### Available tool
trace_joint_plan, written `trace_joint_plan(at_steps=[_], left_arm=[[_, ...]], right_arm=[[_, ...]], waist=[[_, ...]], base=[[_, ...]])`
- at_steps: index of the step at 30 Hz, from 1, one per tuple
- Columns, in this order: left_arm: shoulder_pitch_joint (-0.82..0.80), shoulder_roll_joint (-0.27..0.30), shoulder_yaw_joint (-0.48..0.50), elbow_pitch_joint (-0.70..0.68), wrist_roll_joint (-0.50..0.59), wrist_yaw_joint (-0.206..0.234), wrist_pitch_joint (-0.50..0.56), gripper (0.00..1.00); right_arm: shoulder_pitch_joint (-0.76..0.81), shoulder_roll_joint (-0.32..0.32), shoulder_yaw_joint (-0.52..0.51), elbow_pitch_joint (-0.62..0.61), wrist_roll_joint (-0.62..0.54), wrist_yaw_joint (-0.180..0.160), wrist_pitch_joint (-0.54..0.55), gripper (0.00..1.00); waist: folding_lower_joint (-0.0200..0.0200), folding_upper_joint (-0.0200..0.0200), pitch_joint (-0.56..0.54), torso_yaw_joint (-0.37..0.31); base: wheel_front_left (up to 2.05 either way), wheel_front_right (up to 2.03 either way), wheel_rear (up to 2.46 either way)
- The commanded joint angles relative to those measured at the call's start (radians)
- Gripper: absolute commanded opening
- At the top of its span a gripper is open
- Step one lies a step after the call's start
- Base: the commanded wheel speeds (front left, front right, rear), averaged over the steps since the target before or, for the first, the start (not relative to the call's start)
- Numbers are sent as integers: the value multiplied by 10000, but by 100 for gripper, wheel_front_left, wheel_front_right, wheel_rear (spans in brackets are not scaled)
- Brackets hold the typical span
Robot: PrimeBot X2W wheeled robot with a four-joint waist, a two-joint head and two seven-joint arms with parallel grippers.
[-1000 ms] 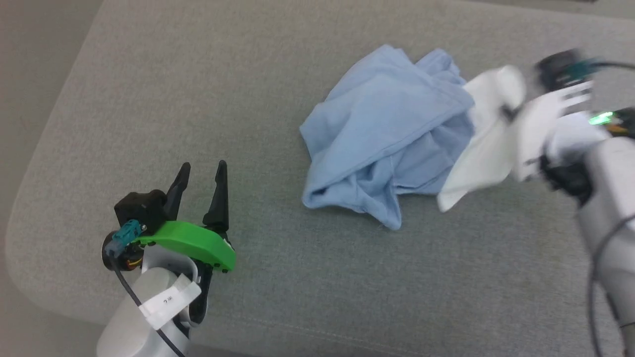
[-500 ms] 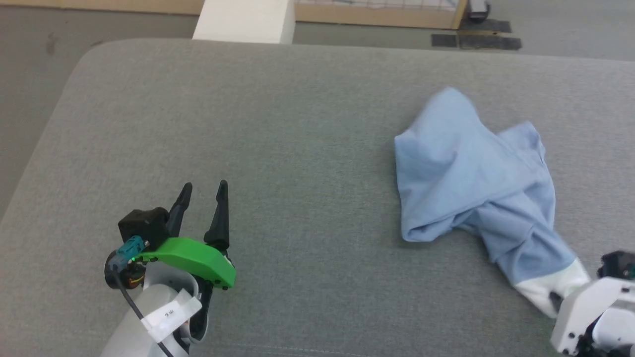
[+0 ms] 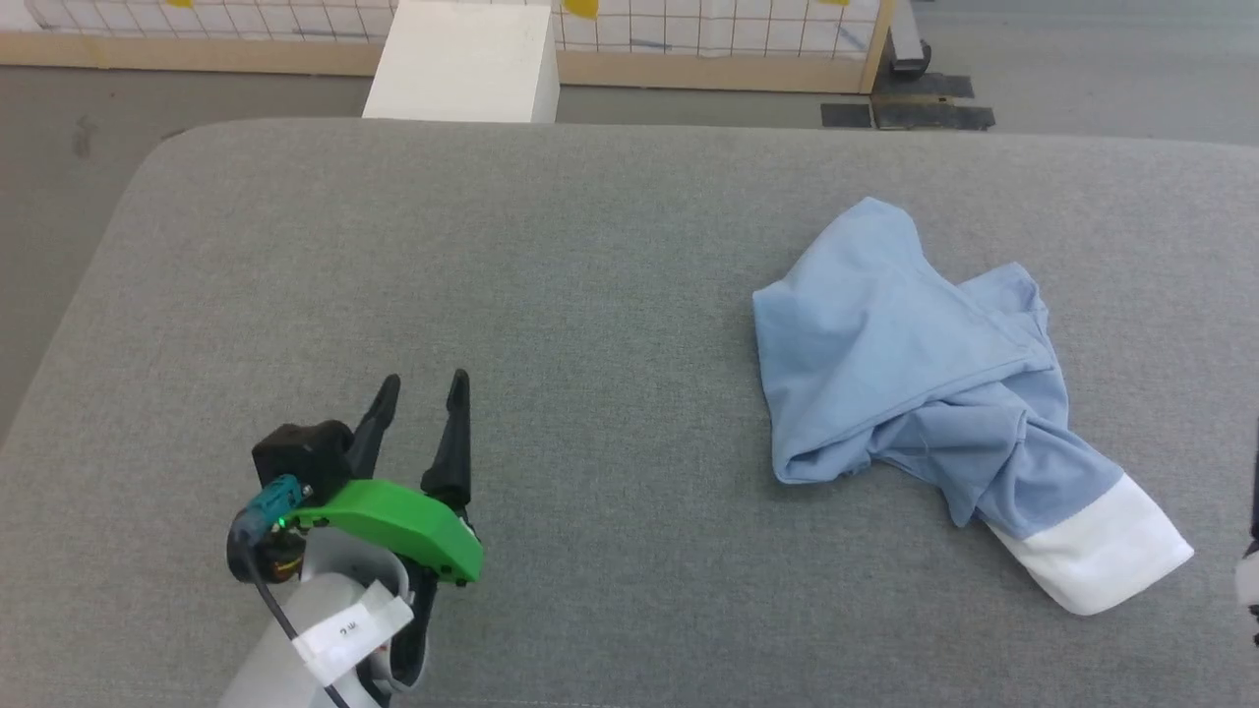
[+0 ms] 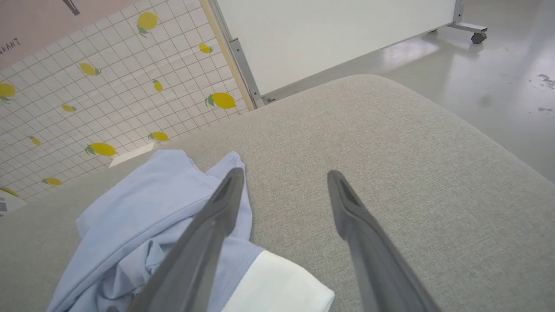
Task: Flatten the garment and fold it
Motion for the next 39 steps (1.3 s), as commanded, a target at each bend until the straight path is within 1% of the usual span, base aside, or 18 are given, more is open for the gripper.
trace_joint_plan(at_steps=[1, 5, 8, 11, 13, 14, 16, 18, 20, 23, 26, 29, 30, 31, 32, 33, 37, 39], left_arm=[[114, -106, -58, -48, -109, -22, 37, 100], [-187, -457, -450, -204, -217, -233, 465, 100], [-996, -913, -1095, -219, -245, -530, 1425, 100], [-1953, -1372, -1901, 44, -362, -811, 3035, 100], [-2611, -1595, -2557, 370, -443, -924, 4480, 100], [-2937, -1678, -2923, 561, -463, -963, 5285, 100], [-3498, -1776, -3495, 837, -374, -970, 6437, 100], [-3944, -1822, -3906, 1108, -201, -931, 7184, 100], [-4311, -1837, -4152, 1338, 80, -871, 7399, 100], [-4637, -1714, -4441, 1822, 449, -849, 7630, 100], [-4696, -1708, -4583, 2265, 420, -978, 7833, 100], [-4663, -1742, -4628, 2618, 344, -970, 7870, 100], [-4671, -1755, -4634, 2730, 342, -946, 7819, 88], [-4674, -1768, -4623, 2799, 313, -943, 7764, 37], [-4664, -1790, -4545, 2834, 234, -925, 7589, 12], [-4660, -1806, -4512, 2870, 177, -926, 7505, 0], [-4651, -1877, -4124, 2764, -379, -975, 7084, 0], [-4631, -1902, -3690, 2497, -828, -948, 6685, 0]], right_arm=[[21, 39, -64, -70, 90, -13, -161, 100], [130, 43, 25, -65, 51, -13, -191, 100], [72, 44, 184, -62, 8, -13, -151, 100], [-24, 45, 290, -22, -63, -13, -119, 100], [-77, 45, 356, 21, -122, -13, -103, 100], [-119, 45, 400, 48, -118, -13, -108, 100], [-198, 46, 459, 102, -84, -13, -138, 100], [-281, 46, 542, 166, -49, -13, -187, 100], [-355, 46, 602, 238, -11, -13, -241, 100], [-472, 46, 715, 354, 128, -13, -347, 100], [-535, 46, 764, 483, 219, -13, -449, 100], [-559, 46, 766, 593, 221, -13, -546, 100], [-568, 46, 772, 627, 216, -13, -576, 100], [-571, 46, 778, 652, 204, -13, -592, 100], [-573, 46, 785, 680, 175, -13, -608, 100], [-573, 46, 797, 700, 140, -13, -611, 100], [-558, 47, 775, 759, -44, -13, -601, 100], [-541, 47, 757, 770, -135, -13, -569, 100]], waist=[[0, 0, -64, -98], [0, 0, -41, -331], [0, 0, 81, -531], [0, 0, 261, -714], [0, 0, 406, -844], [0, 0, 495, -935], [0, 0, 687, -1099], [0, 0, 873, -1268], [0, 0, 1073, -1425], [0, 0, 1286, -1617], [0, 0, 1451, -1720], [0, 0, 1520, -1742], [0, 0, 1542, -1738], [0, 0, 1556, -1725], [0, 0, 1565, -1691], [0, 0, 1564, -1660], [0, 0, 1513, -1389], [0, 0, 1437, -1190]], base=[[0, 0, 0], [0, 0, 0], [0, 0, 0], [0, 0, 0], [0, 0, 0], [0, 0, 0], [0, 0, 0], [0, 0, 0], [0, 0, 0], [0, 0, 0], [0, 0, 0], [0, 0, 0], [0, 0, 0], [0, 0, 0], [0, 0, 0], [0, 0, 0], [0, 0, 0], [0, 0, 0]])
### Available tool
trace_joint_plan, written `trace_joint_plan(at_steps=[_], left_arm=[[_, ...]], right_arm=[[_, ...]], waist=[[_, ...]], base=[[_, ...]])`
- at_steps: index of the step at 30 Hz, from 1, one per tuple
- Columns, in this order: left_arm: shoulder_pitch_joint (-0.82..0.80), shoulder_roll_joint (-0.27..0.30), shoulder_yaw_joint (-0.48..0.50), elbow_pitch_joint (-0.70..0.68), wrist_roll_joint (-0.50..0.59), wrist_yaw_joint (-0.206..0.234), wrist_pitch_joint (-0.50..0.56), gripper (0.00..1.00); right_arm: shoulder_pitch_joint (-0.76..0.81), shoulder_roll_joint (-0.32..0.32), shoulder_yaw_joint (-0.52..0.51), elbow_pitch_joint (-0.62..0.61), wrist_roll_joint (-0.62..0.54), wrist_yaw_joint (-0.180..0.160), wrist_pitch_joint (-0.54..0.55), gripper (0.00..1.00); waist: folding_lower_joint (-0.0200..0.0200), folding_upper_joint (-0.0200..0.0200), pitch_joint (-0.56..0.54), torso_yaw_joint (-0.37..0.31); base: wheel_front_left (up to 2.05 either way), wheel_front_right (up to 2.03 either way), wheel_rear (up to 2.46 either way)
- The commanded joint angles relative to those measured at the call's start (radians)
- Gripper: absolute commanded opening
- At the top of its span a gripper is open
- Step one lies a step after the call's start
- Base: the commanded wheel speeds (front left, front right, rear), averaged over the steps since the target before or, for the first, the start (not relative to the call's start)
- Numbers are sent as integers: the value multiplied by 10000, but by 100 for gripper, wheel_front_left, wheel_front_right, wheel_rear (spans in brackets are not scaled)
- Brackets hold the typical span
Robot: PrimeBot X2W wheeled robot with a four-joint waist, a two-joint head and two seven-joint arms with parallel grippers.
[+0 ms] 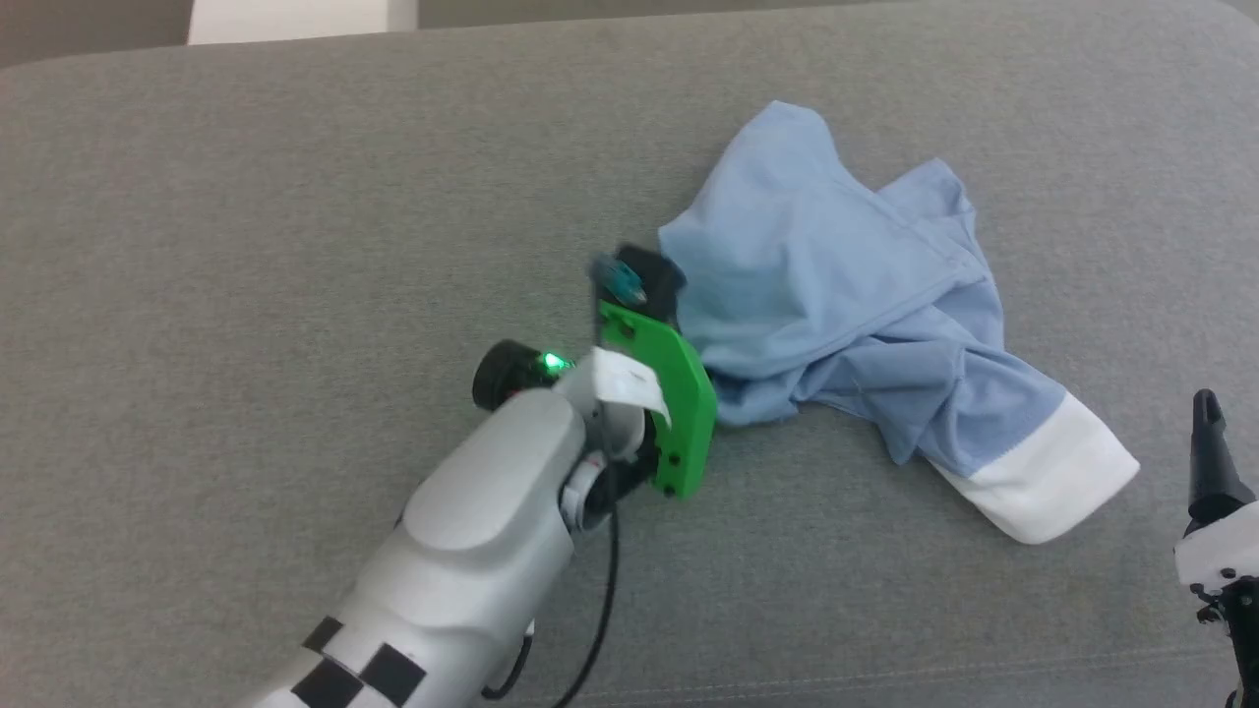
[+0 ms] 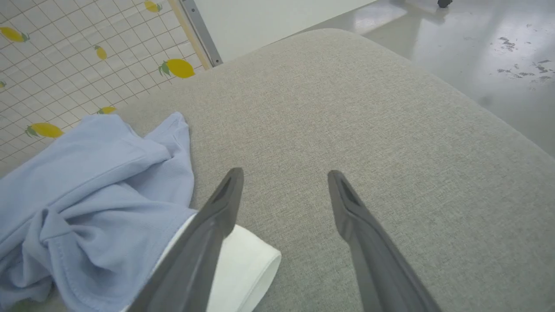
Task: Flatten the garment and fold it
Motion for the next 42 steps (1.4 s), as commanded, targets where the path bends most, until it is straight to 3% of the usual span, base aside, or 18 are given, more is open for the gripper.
trace_joint_plan(at_steps=[1, 5, 14, 17, 20, 21, 22, 27, 30, 34, 37, 42], left_arm=[[-60, -17, 321, -220, -287, 62, -286, 0], [-64, 182, 1613, -949, -963, 489, -1336, 0], [1600, 2121, 4937, -1248, -1948, 2550, -3110, 0], [2423, 2328, 5356, -1003, -2250, 2813, -3125, 0], [2977, 2196, 5496, -616, -2610, 2834, -2930, 0], [3066, 2131, 5521, -517, -2707, 2834, -2870, 39], [3119, 2050, 5596, -457, -2804, 2813, -2939, 100], [3147, 1957, 6057, -931, -3073, 2101, -3904, 100], [3426, 2277, 6439, -1730, -2564, 1568, -5696, 100], [4379, 2589, 6535, -2550, -1137, 1615, -6876, 100], [5047, 2359, 6996, -3513, 195, 1701, -6955, 100], [5933, 1300, 7472, -4781, 2082, 1360, -6962, 100]], right_arm=[[-114, 8, -1, 1, -115, -13, -8, 100], [-78, 8, -42, -97, -349, -13, 131, 100], [-247, 8, 417, -413, -608, -13, 504, 100], [-281, 8, 534, -469, -621, -13, 541, 100], [-290, 9, 644, -450, -641, -13, 593, 100], [-287, 9, 675, -432, -633, -13, 593, 100], [-279, 9, 696, -410, -616, -13, 588, 100], [-269, 9, 817, -337, -675, -13, 582, 100], [-293, 9, 993, -304, -709, -13, 582, 100], [-289, 9, 1159, -231, -697, -13, 572, 100], [-291, 9, 1273, -177, -793, -13, 696, 100], [-734, 8, 1532, -164, -1274, -13, 1246, 100]], waist=[[0, -1, -156, 314], [0, -1, -428, 827], [0, -1, -639, 1580], [0, -1, -553, 1713], [0, -1, -501, 1826], [0, -1, -505, 1849], [0, -1, -516, 1875], [0, -1, -649, 1930], [0, -1, -764, 1896], [0, -1, -847, 1886], [0, -1, -787, 1957], [0, -1, -500, 2168]], base=[[0, 0, 0], [0, 0, 0], [0, 0, 0], [0, 0, 0], [0, 0, 0], [0, 0, 0], [0, 0, 0], [0, 0, 0], [0, 0, 0], [0, 0, 0], [0, 0, 0], [0, 0, 0]])
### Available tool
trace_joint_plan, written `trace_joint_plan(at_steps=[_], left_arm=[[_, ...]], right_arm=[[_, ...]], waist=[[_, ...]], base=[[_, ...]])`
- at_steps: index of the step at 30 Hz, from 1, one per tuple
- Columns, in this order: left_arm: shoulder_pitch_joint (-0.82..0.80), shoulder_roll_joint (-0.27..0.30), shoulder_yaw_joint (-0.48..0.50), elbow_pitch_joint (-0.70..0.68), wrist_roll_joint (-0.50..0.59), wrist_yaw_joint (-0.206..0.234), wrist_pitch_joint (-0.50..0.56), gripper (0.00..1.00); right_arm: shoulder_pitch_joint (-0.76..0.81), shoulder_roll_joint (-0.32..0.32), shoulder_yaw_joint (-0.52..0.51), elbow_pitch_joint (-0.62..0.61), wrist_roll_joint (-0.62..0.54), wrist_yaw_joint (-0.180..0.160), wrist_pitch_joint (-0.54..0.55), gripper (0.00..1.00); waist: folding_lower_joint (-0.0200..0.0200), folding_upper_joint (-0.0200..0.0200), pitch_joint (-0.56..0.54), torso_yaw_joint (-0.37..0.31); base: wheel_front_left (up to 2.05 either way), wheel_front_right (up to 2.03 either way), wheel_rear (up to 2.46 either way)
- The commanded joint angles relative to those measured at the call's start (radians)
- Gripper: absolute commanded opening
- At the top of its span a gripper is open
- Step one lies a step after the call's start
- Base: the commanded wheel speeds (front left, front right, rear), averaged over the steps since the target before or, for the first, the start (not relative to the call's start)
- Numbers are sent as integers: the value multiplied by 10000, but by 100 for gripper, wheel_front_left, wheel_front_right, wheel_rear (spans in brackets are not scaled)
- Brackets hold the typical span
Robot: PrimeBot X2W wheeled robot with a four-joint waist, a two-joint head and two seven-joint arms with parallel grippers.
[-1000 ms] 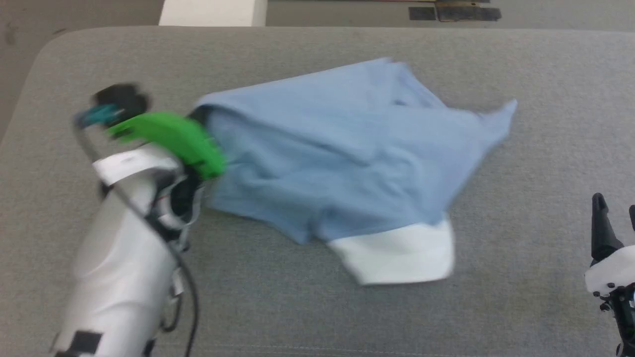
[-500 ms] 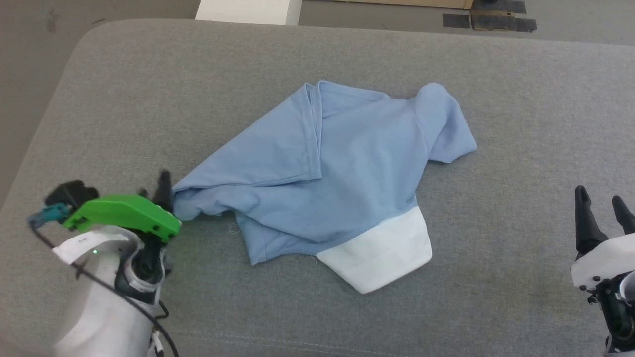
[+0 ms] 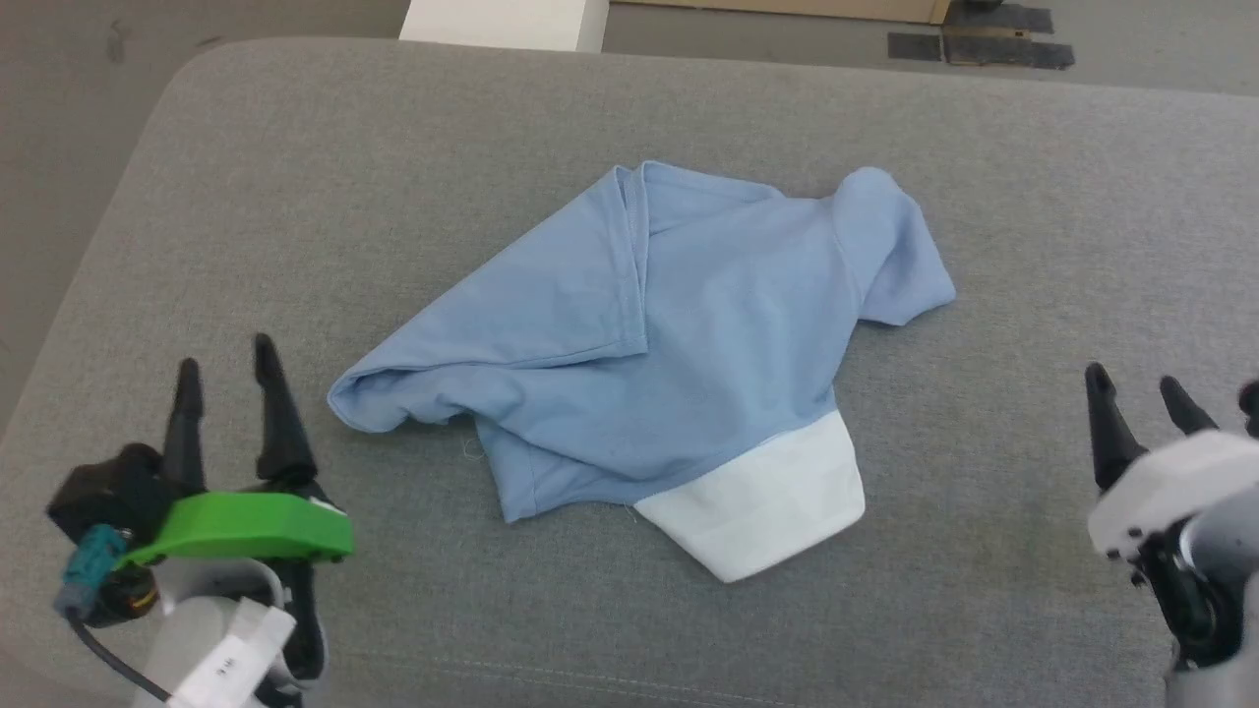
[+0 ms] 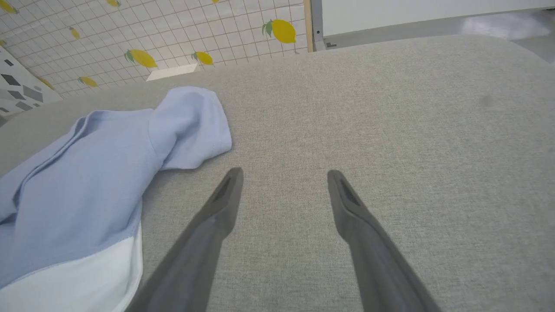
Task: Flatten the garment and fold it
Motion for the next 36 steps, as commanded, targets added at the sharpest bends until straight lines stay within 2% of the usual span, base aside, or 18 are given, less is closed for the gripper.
trace_joint_plan(at_steps=[1, 7, 15, 21, 26, 27, 28, 29, 32, 36], left_arm=[[198, -231, 80, -103, 276, -142, -34, 100], [-78, -925, 286, -262, 1085, -739, -36, 100], [-882, -1337, 355, -185, 1542, -1300, -37, 100], [-1119, -1435, 381, -92, 1603, -1496, -37, 100], [-1134, -1451, 370, 28, 1399, -1472, -37, 100], [-1133, -1452, 351, 42, 1376, -1456, -37, 100], [-1127, -1453, 345, 54, 1368, -1444, -37, 100], [-1116, -1453, 330, 79, 1370, -1434, -37, 100], [-1102, -1454, 318, 146, 1413, -1453, -37, 100], [-1051, -1455, 322, 228, 1514, -1526, -37, 100]], right_arm=[[-453, -15, 171, 11, -202, -13, 224, 100], [-2413, -609, 1275, 857, -796, -13, 1990, 100], [-4996, -1690, 2825, 2931, -1825, -13, 4245, 100], [-5728, -2115, 3969, 4003, -1962, -13, 4840, 100], [-5719, -2246, 4643, 4624, -1643, -13, 5060, 100], [-5718, -2251, 4658, 4694, -1499, -13, 5131, 72], [-5725, -2256, 4697, 4700, -1378, -13, 5104, 13], [-5742, -2301, 4715, 4686, -1228, -13, 5039, 0], [-5797, -2417, 4379, 4476, -730, -13, 4772, 0], [-5613, -2781, 3392, 3718, -205, -13, 4110, 0]], waist=[[0, 0, 212, 147], [0, 0, 936, 481], [0, 0, 1993, 1118], [0, 0, 2462, 1383], [0, 0, 2518, 1372], [0, 0, 2498, 1335], [0, 0, 2451, 1288], [0, 0, 2389, 1231], [0, 0, 2140, 1053], [0, 0, 1709, 775]], base=[[0, 0, 0], [0, 0, 0], [0, 0, 0], [0, 0, 0], [0, 0, 0], [0, 0, 0], [0, 0, 0], [0, 0, 0], [0, 0, 0], [0, 0, 0]])
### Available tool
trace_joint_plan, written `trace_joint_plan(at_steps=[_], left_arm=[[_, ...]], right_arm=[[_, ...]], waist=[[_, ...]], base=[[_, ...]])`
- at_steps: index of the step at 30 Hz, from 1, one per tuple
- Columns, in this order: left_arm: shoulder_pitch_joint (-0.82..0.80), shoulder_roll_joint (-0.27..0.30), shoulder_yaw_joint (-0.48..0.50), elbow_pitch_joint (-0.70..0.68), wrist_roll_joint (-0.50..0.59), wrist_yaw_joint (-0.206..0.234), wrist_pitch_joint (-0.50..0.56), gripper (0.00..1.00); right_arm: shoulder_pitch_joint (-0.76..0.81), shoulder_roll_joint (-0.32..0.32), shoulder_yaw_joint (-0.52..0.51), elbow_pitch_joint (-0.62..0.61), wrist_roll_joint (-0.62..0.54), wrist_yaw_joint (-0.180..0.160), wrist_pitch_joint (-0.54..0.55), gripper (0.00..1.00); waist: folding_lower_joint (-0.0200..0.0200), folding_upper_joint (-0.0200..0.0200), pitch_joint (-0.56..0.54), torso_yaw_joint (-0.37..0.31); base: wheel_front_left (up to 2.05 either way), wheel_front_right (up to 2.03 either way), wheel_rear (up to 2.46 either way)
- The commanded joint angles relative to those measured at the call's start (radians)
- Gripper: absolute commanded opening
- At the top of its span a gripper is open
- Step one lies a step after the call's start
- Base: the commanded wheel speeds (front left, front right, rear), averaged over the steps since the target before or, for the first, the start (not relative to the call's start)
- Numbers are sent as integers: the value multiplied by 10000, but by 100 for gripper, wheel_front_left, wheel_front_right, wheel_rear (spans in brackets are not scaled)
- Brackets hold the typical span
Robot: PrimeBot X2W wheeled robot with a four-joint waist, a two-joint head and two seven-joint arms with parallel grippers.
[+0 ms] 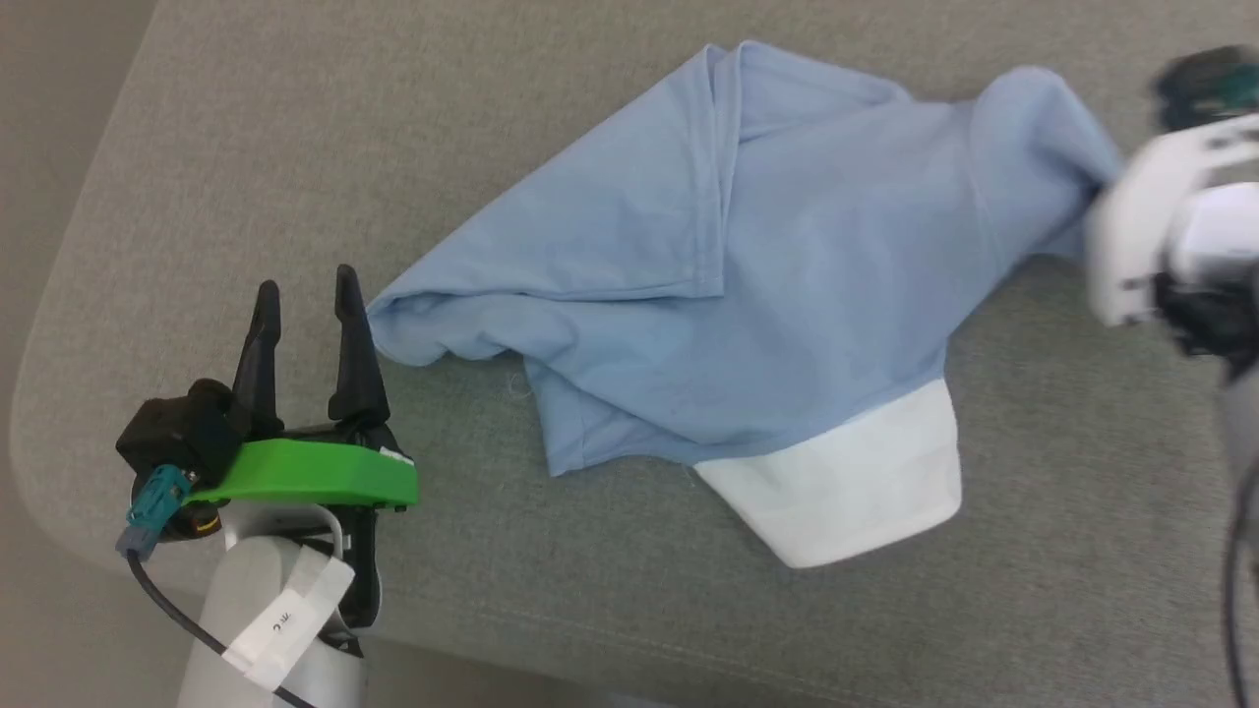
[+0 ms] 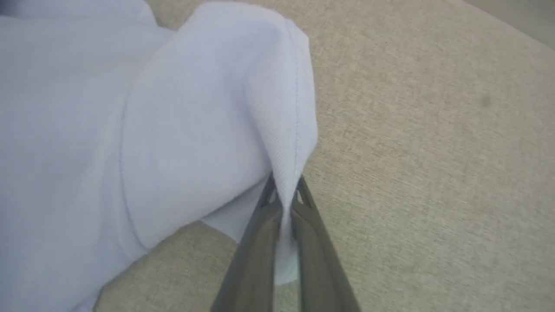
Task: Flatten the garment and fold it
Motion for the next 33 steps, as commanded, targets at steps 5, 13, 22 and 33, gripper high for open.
trace_joint_plan(at_steps=[5, 13, 22, 33], left_arm=[[93, -32, 20, 123, 170, -117, -37, 100], [202, -33, -34, 331, 175, -168, -37, 100], [350, -33, -51, 721, 199, -232, -38, 100], [572, -33, -494, 1681, -324, -24, 966, 100]], right_arm=[[1656, -550, -2110, -1485, 333, -17, -171, 0], [5724, 781, -4854, -3286, 383, -17, 740, 0], [6151, 2267, -5583, -4012, 1156, -17, -1344, 100], [6042, 2644, -6583, -4866, 1842, -17, -3973, 100]], waist=[[-1, 0, -875, -666], [-1, 0, -1267, -1025], [-1, 0, -1748, -1245], [-1, 0, -2365, -1312]], base=[[0, 0, 0], [0, 0, 0], [0, 0, 0], [0, 0, 0]])
